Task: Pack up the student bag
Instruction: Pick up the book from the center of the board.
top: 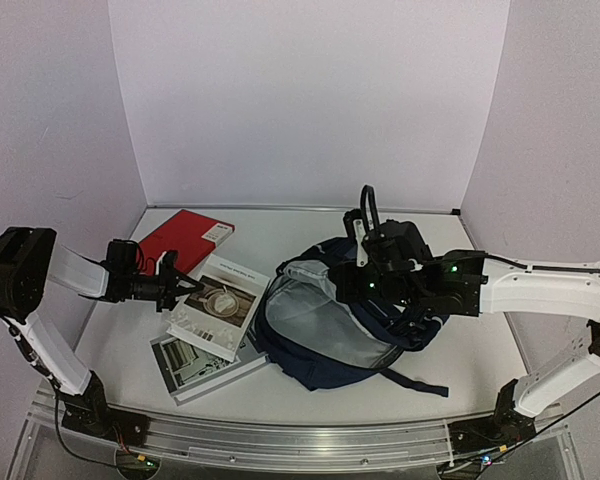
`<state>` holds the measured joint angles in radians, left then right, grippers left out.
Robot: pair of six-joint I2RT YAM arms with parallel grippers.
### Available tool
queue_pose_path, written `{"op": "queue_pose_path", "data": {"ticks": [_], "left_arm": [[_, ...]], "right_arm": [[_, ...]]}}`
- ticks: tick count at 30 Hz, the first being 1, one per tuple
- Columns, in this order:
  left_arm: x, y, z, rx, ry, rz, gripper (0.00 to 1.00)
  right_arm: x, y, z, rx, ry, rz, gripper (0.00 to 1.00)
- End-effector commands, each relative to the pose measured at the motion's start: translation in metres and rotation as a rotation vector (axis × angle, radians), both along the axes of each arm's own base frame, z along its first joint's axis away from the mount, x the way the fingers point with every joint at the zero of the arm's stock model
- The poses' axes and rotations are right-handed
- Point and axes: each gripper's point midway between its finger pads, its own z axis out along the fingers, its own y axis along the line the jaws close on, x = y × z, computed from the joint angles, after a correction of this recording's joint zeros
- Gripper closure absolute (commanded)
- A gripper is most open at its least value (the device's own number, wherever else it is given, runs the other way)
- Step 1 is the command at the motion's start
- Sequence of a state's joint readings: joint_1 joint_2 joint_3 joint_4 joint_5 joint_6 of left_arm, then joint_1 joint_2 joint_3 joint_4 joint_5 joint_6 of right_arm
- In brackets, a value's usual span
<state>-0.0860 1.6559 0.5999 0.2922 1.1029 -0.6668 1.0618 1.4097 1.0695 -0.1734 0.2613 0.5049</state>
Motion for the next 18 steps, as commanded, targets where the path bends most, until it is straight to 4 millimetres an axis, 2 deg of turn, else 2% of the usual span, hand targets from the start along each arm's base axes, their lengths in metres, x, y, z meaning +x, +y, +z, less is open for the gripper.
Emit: {"op": "queue_pose_path", "data": {"ticks": [1,3,7,11,14,18], "left_arm": [[0.010,0.002,0.055,0.003,-0.142,0.032,0.68],[0.008,0.004,0.075,0.016,-0.167,0.051,0.68],[0.005,0.009,0.133,0.036,-0.237,0.093,0.70],[-0.007,-0.002,0.174,-0.005,-0.238,0.094,0.71],[-0.018,-0.025,0.181,-0.030,-0.193,0.054,0.71],[-0.035,-0.072,0.168,-0.036,-0.114,-0.033,0.71]], "right_arm": [[0.014,0.003,0.080,0.194,-0.139,-0.055,1.00],[0.015,0.002,0.089,0.200,-0.155,-0.064,1.00],[0.020,-0.002,0.106,0.200,-0.199,-0.089,1.00],[0.029,-0.006,0.119,0.188,-0.237,-0.145,1.00],[0.036,-0.008,0.132,0.189,-0.267,-0.186,1.00],[0.040,-0.006,0.159,0.205,-0.314,-0.188,1.00]]}}
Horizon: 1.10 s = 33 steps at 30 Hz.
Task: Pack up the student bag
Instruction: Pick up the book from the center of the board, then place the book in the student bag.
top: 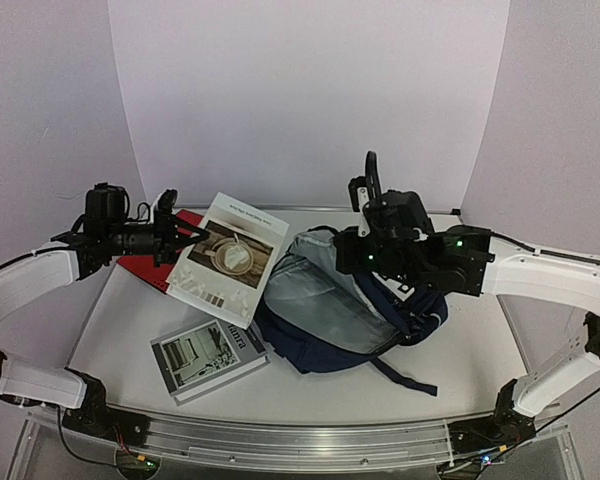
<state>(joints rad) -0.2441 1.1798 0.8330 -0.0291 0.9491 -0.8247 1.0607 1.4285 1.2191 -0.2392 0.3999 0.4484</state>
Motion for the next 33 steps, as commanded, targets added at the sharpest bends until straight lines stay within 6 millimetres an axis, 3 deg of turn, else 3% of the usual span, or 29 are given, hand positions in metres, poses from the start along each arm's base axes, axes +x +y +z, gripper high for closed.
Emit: {"op": "queue_pose_path", "data": {"ticks": [1,4,7,16,28,33], "left_arm": [[-0.016,-0.047,-0.014,-0.005,0.150,-0.074,0.72],[-0.025,-0.080,-0.016,-0.021,0.162,-0.138,0.72],[-0.023,-0.099,-0.026,-0.020,0.203,-0.166,0.72],[-0.016,-0.118,-0.079,0.013,0.363,-0.165,0.73],[-0.011,-0.174,-0.095,-0.079,0.409,-0.218,0.72],[0.005,-0.189,-0.085,-0.137,0.365,-0.186,0.73]], "right_arm": [[0.018,0.001,0.113,0.221,-0.214,-0.075,1.00],[0.017,0.004,0.127,0.234,-0.234,-0.058,1.00],[0.017,0.006,0.130,0.236,-0.239,-0.050,1.00],[0.016,0.003,0.144,0.240,-0.269,-0.064,1.00],[0.015,0.023,0.147,0.264,-0.274,-0.025,1.00],[0.011,0.028,0.148,0.281,-0.283,-0.009,1.00]]}}
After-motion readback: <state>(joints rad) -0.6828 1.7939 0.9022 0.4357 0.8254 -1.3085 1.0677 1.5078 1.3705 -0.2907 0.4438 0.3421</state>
